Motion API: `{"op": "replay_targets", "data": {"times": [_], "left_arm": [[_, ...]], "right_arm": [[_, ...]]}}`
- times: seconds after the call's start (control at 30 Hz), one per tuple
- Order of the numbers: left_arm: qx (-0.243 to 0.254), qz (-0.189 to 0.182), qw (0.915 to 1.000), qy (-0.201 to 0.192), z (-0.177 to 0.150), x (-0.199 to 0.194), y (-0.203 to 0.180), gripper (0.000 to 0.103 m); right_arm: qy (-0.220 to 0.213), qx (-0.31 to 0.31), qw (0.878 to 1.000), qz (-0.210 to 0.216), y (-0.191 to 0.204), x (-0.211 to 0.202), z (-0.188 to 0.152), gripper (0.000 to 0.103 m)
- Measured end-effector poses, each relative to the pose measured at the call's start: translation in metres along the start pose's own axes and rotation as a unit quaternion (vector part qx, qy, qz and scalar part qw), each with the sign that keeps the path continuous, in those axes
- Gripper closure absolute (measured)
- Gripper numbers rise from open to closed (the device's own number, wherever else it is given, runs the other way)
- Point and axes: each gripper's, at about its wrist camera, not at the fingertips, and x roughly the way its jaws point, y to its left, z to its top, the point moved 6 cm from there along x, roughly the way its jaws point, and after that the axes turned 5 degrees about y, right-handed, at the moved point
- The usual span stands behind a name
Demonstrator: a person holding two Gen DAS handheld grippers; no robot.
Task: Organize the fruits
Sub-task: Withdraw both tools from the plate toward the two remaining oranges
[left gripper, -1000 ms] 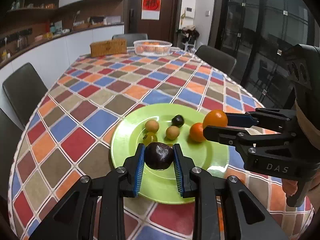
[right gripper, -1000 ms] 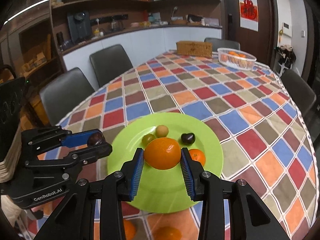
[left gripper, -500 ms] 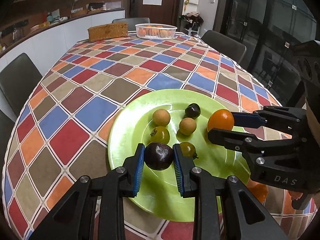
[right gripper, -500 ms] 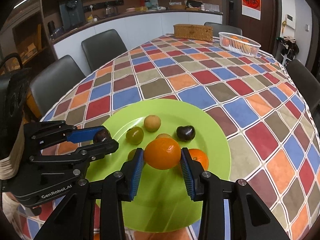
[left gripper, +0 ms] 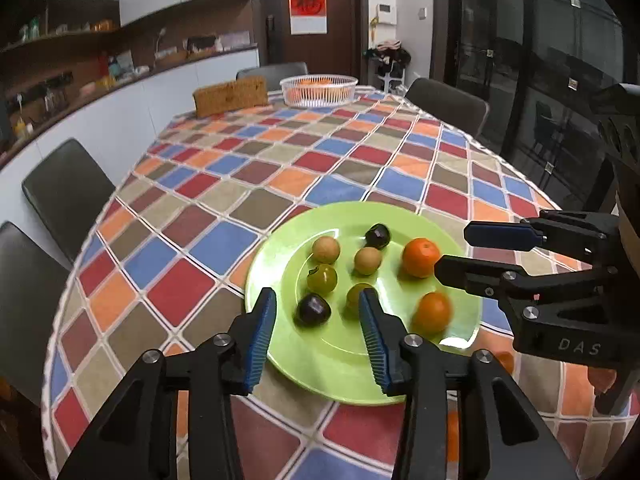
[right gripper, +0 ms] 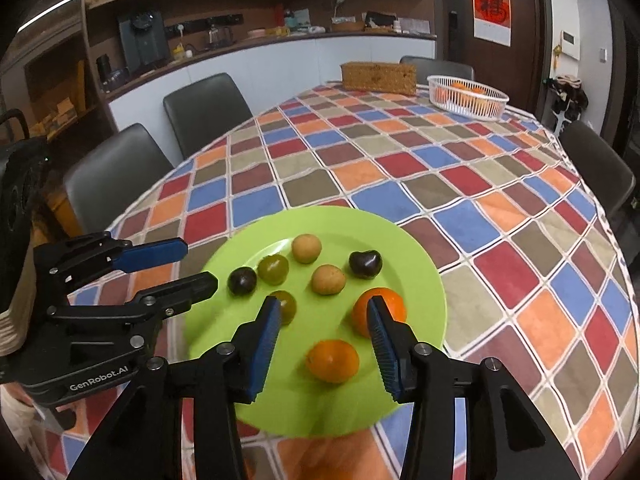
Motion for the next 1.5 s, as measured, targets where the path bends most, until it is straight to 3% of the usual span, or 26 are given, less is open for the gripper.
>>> {"op": "replay_targets", "data": {"times": [0.33,0.53,0.7,1.07,1.5], "left_arm": [[0.023,0.021,0.9985,-0.045,-0.006,-0.065,-0.027,0.045],[0.016,0.024,0.9976,-0.063,-0.021,-0.086,-0.043,0.029],[0.016,0.029,0.9972,-0.068,-0.039,-0.094,-0.056,0.022],[0.03,0.018,0.9976,-0.06,-0.072,-0.093,-0.085,0.021],[0.06,-0.005,0.998,-0.019,-0.092,-0.049,-0.103,0.022]], "right_arm": [[-0.04,-0.013,0.999,0.006,0.013,-0.061,-0.014,0.057],[-0.046,-0.021,0.999,0.005,0.016,-0.082,-0.034,0.057],[-0.047,-0.028,0.998,-0.003,0.014,-0.092,-0.051,0.047],[-0.028,-0.057,0.998,-0.008,0.011,-0.096,-0.085,0.047],[0.026,-0.086,0.996,0.008,0.003,-0.061,-0.113,0.047]]}}
